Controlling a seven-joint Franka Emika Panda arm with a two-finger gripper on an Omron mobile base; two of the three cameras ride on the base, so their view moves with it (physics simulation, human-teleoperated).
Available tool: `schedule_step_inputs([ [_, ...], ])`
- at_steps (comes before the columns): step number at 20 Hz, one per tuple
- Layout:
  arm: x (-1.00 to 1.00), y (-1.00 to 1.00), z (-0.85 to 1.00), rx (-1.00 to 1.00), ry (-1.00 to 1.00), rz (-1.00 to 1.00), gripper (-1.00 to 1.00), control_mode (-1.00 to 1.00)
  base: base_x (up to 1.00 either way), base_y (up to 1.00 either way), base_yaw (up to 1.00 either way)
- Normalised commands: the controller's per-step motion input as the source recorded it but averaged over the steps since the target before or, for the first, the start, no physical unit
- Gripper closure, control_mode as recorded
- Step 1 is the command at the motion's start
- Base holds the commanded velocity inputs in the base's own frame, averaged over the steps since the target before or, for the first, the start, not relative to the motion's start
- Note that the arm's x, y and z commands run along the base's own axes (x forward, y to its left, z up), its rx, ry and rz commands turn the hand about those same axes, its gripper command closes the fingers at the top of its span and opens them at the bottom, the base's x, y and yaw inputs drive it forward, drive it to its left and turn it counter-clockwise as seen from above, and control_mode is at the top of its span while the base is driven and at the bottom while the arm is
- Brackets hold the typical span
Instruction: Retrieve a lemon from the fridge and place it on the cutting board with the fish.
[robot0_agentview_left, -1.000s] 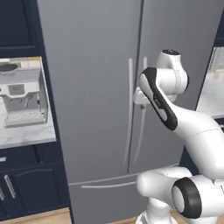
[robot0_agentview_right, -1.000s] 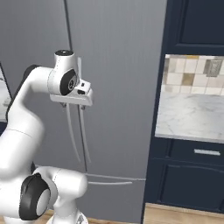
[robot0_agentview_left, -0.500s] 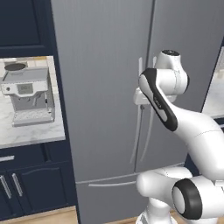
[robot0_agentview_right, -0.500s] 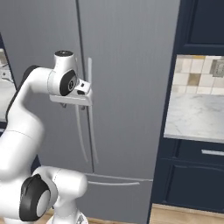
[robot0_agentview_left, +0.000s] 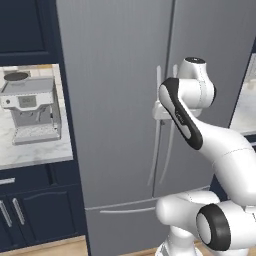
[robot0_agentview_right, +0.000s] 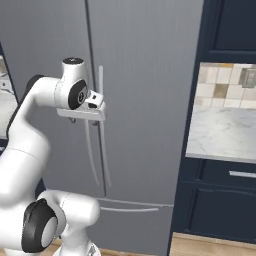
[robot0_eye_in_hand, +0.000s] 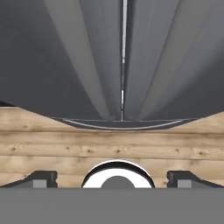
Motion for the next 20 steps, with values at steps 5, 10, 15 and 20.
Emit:
schedule_step_inputs([
  [5,0.00,0.00,0.00,0.00,0.00,0.00,-1.00,1.00,-0.19,-0.13,0.00],
  [10,0.00,0.00,0.00,0.00,0.00,0.00,-1.00,1.00,-0.29,0.00,0.00],
  [15,0.00,0.00,0.00,0.00,0.00,0.00,-1.00,1.00,-0.40,0.00,-0.01],
  [20,0.00,0.00,0.00,0.00,0.00,0.00,-1.00,-1.00,-0.08,0.00,0.00],
])
